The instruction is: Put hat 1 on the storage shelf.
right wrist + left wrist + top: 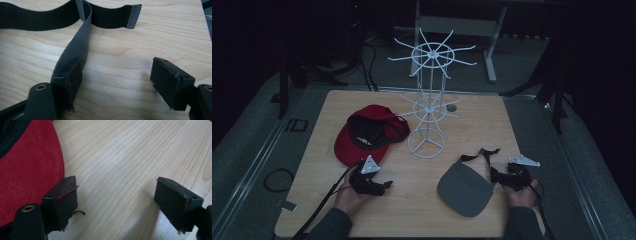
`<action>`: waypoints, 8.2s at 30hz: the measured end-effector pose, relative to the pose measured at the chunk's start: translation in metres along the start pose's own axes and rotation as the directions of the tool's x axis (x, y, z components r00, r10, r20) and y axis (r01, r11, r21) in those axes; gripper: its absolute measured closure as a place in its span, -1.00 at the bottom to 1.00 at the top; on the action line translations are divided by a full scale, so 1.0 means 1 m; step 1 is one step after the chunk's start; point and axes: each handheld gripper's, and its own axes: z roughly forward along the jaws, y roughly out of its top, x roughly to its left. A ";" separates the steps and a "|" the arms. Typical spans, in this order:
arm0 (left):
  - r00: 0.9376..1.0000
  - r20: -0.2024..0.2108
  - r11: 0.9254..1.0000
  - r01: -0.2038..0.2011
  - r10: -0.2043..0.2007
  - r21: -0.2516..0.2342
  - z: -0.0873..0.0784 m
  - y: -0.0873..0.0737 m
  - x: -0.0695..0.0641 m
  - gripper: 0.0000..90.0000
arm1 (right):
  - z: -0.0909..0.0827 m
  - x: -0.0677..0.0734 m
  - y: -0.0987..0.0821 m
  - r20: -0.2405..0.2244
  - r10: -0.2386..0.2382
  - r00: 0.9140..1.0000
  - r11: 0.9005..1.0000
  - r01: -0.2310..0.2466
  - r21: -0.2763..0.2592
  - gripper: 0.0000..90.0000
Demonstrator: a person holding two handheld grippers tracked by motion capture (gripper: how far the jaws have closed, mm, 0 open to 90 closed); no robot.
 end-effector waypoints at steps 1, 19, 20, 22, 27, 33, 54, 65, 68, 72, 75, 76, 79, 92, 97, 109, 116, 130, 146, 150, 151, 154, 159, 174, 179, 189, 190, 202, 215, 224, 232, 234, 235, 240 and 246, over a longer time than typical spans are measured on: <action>1.000 -0.005 1.000 0.005 -0.005 -0.005 0.000 0.000 0.000 -0.52 | 0.000 0.000 0.000 0.000 0.000 1.000 1.000 0.000 0.000 -0.43; 0.999 -0.008 0.996 0.044 -0.044 -0.077 -0.044 0.006 0.021 0.27 | 0.000 0.000 0.000 0.000 0.002 1.000 1.000 -0.002 0.000 -0.43; 0.998 -0.022 0.995 0.053 -0.055 -0.081 -0.047 0.005 0.025 0.29 | 0.000 0.000 0.000 0.000 0.002 1.000 1.000 -0.002 0.000 -0.43; 0.996 -0.051 0.993 0.073 -0.078 -0.087 -0.054 0.004 0.033 0.33 | 0.000 0.000 0.000 0.000 0.002 1.000 1.000 -0.002 0.000 -0.43; 0.987 -0.097 0.986 0.118 -0.129 -0.115 -0.073 0.005 0.056 0.37 | 0.000 0.000 0.000 0.000 0.001 1.000 1.000 -0.001 0.000 -0.43; 0.969 -0.170 0.980 0.159 -0.177 -0.117 -0.088 0.006 0.085 0.26 | 0.000 0.000 0.000 0.000 0.001 1.000 1.000 -0.001 0.000 -0.43; 0.938 -0.187 0.956 0.289 -0.292 -0.042 -0.086 -0.009 0.130 0.43 | 0.000 0.000 0.000 0.000 0.002 1.000 1.000 -0.002 0.000 -0.43; 0.980 -0.015 0.977 0.201 -0.200 0.069 -0.063 0.004 0.090 0.43 | 0.000 0.000 0.000 0.000 0.001 1.000 1.000 -0.001 0.000 -0.43; 0.976 0.042 0.974 0.211 -0.214 0.083 -0.051 0.006 0.086 0.34 | 0.000 0.000 0.000 0.000 0.001 1.000 1.000 -0.001 0.000 -0.43; 0.964 0.077 0.966 0.248 -0.254 0.077 -0.043 0.006 0.089 0.27 | 0.000 0.000 0.000 -0.001 0.001 1.000 1.000 -0.001 0.000 -0.43; 0.959 0.098 0.962 0.256 -0.265 0.094 -0.037 0.006 0.090 0.25 | 0.000 0.000 0.000 -0.001 0.001 1.000 1.000 -0.001 0.000 -0.43; 0.959 0.106 0.963 0.251 -0.261 0.103 -0.035 0.006 0.091 0.24 | 0.000 0.000 0.000 -0.001 0.001 1.000 1.000 -0.001 0.000 -0.43; 0.959 0.117 0.963 0.243 -0.257 0.119 -0.030 0.007 0.089 0.23 | 0.000 0.000 0.000 0.000 0.001 1.000 1.000 -0.001 0.000 -0.43; 0.933 0.218 0.956 0.262 -0.285 0.131 -0.020 0.006 0.095 0.46 | 0.000 0.000 0.000 0.000 0.001 1.000 1.000 -0.001 0.000 -0.43; 0.937 0.230 0.964 0.244 -0.261 0.102 -0.024 0.007 0.093 0.71 | 0.000 0.000 0.000 -0.001 0.002 1.000 1.000 -0.002 0.000 -0.43; 0.966 0.096 0.970 0.242 -0.238 -0.027 -0.032 -0.002 0.097 0.91 | 0.000 0.000 0.000 -0.001 0.001 1.000 1.000 -0.001 0.000 -0.43; 0.960 0.068 0.959 0.275 -0.271 -0.068 -0.029 -0.003 0.102 0.91 | 0.000 0.000 0.000 -0.001 0.002 1.000 1.000 -0.002 0.000 -0.43; 0.959 0.016 0.951 0.282 -0.282 -0.125 -0.037 0.006 0.114 0.91 | 0.000 0.000 0.000 -0.001 0.002 1.000 1.000 -0.002 0.001 -0.43; 0.961 -0.017 0.946 0.268 -0.275 -0.181 -0.048 0.023 0.119 0.91 | 0.000 0.000 0.000 -0.001 0.002 1.000 1.000 -0.002 0.000 -0.43; 0.962 -0.014 0.944 0.264 -0.272 -0.200 -0.052 0.028 0.121 0.91 | 0.000 0.000 0.000 -0.001 0.002 1.000 1.000 -0.002 0.000 -0.43; 0.962 -0.013 0.942 0.263 -0.271 -0.206 -0.053 0.029 0.121 0.91 | 0.000 0.000 0.000 -0.001 0.002 1.000 1.000 -0.002 0.000 -0.43; 0.963 -0.019 0.941 0.259 -0.269 -0.219 -0.055 0.032 0.122 0.91 | 0.000 0.000 0.000 -0.001 0.001 1.000 1.000 -0.001 0.000 -0.43; 0.964 -0.027 0.938 0.249 -0.263 -0.242 -0.060 0.038 0.122 0.91 | 0.000 0.000 0.000 -0.001 0.002 1.000 1.000 -0.002 0.000 -0.43; 0.966 -0.040 0.932 0.234 -0.254 -0.279 -0.068 0.053 0.123 0.91 | 0.000 0.000 0.000 -0.001 0.001 1.000 1.000 -0.001 0.000 -0.43; 0.969 -0.042 0.931 0.223 -0.245 -0.290 -0.072 0.058 0.122 0.91 | 0.000 0.000 0.000 -0.001 0.001 1.000 1.000 -0.001 0.000 -0.43; 0.971 -0.047 0.929 0.208 -0.233 -0.305 -0.077 0.069 0.121 0.91 | 0.000 0.000 0.000 -0.001 0.001 1.000 1.000 -0.001 0.000 -0.43; 0.972 -0.049 0.929 0.205 -0.231 -0.307 -0.078 0.070 0.121 0.91 | 0.000 0.000 0.000 -0.001 0.001 1.000 1.000 -0.001 0.000 -0.43; 0.972 -0.060 0.921 0.193 -0.225 -0.338 -0.083 0.077 0.119 0.91 | 0.000 0.000 0.000 -0.001 0.001 1.000 1.000 -0.001 0.000 -0.43; 0.974 -0.077 0.917 0.172 -0.213 -0.361 -0.091 0.087 0.118 0.91 | 0.000 0.000 0.000 -0.001 0.001 1.000 1.000 -0.001 0.000 -0.43; 0.973 -0.076 0.913 0.177 -0.219 -0.368 -0.093 0.089 0.119 0.91 | 0.000 0.000 0.000 -0.001 0.000 1.000 1.000 0.000 0.000 -0.43; 0.971 -0.072 0.902 0.184 -0.230 -0.390 -0.098 0.096 0.119 0.91 | 0.000 0.000 0.000 -0.002 -0.002 1.000 1.000 0.002 0.000 -0.43; 0.971 -0.072 0.901 0.181 -0.227 -0.395 -0.099 0.099 0.118 0.91 | 0.000 0.000 0.000 -0.001 -0.001 1.000 1.000 0.001 0.000 -0.43; 0.972 -0.071 0.900 0.179 -0.225 -0.396 -0.100 0.100 0.118 0.91 | 0.000 0.000 0.000 -0.002 -0.001 1.000 1.000 0.001 0.000 -0.43; 0.973 -0.073 0.901 0.175 -0.221 -0.396 -0.101 0.105 0.118 0.91 | 0.000 0.000 0.000 -0.001 -0.001 1.000 1.000 0.001 0.000 -0.43; 0.974 -0.069 0.898 0.172 -0.218 -0.406 -0.103 0.109 0.117 0.91 | 0.000 0.000 0.000 -0.002 0.001 1.000 1.000 -0.001 0.000 -0.43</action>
